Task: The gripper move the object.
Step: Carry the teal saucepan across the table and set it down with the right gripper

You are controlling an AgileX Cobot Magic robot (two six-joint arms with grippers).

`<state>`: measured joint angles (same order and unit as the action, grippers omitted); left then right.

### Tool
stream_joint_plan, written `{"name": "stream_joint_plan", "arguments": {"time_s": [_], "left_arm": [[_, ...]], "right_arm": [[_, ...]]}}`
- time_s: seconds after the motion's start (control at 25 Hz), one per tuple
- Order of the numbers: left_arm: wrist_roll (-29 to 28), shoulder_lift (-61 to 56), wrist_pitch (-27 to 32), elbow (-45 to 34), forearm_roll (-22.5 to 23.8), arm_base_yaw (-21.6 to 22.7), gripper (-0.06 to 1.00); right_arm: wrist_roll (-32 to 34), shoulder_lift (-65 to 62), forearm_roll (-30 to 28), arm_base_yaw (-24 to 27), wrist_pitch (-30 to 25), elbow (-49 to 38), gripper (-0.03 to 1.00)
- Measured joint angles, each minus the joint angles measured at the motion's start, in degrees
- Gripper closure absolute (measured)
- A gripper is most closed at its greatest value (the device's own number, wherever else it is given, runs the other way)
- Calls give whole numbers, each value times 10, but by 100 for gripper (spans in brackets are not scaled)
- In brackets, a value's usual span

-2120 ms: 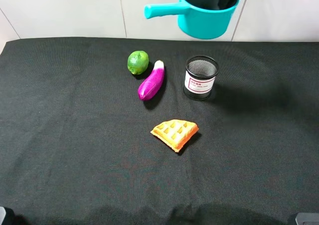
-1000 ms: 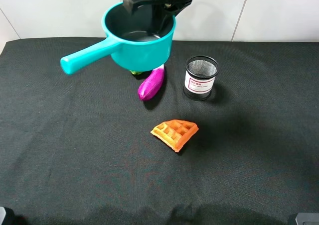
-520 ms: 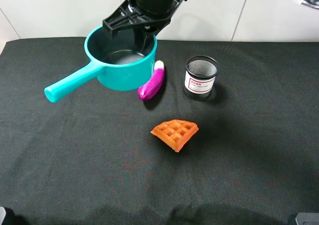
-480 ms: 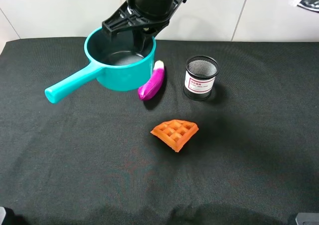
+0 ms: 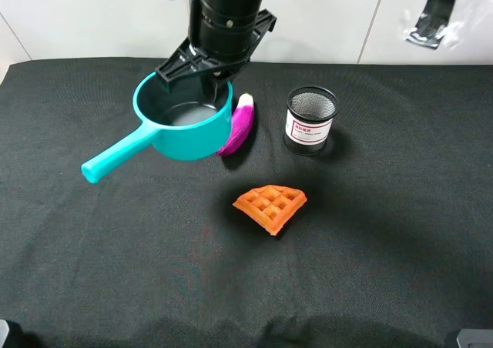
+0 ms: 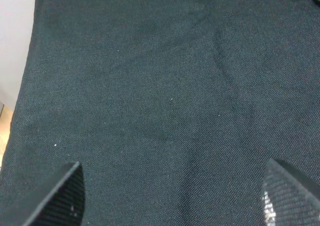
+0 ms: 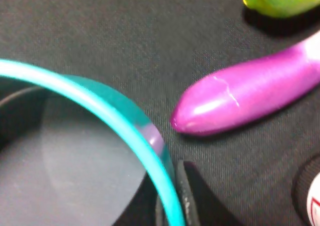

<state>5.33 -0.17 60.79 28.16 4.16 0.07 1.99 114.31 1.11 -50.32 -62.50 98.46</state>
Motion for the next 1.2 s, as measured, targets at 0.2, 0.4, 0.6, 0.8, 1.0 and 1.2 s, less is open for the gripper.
{"name": "stream_joint_plan", "arguments": {"time_s": [0.2,0.4,0.6,0.8,1.0,1.2], "left_arm": [[0,0,0,0,0,0,18],[0,0,0,0,0,0,18],[0,0,0,0,0,0,18],[0,0,0,0,0,0,18],[0,0,0,0,0,0,18],[0,0,0,0,0,0,18]], "right_arm": [[-5,23,0,-3,12,0,97],[-7,48,0,-3,26,0,97],[-7,67,0,-3,45,0,97],[-7,83,1,-3,81,-20,97],[-7,83,5,-3,133,-63,97],[-8,83,7,-3,154,-79,97]]}}
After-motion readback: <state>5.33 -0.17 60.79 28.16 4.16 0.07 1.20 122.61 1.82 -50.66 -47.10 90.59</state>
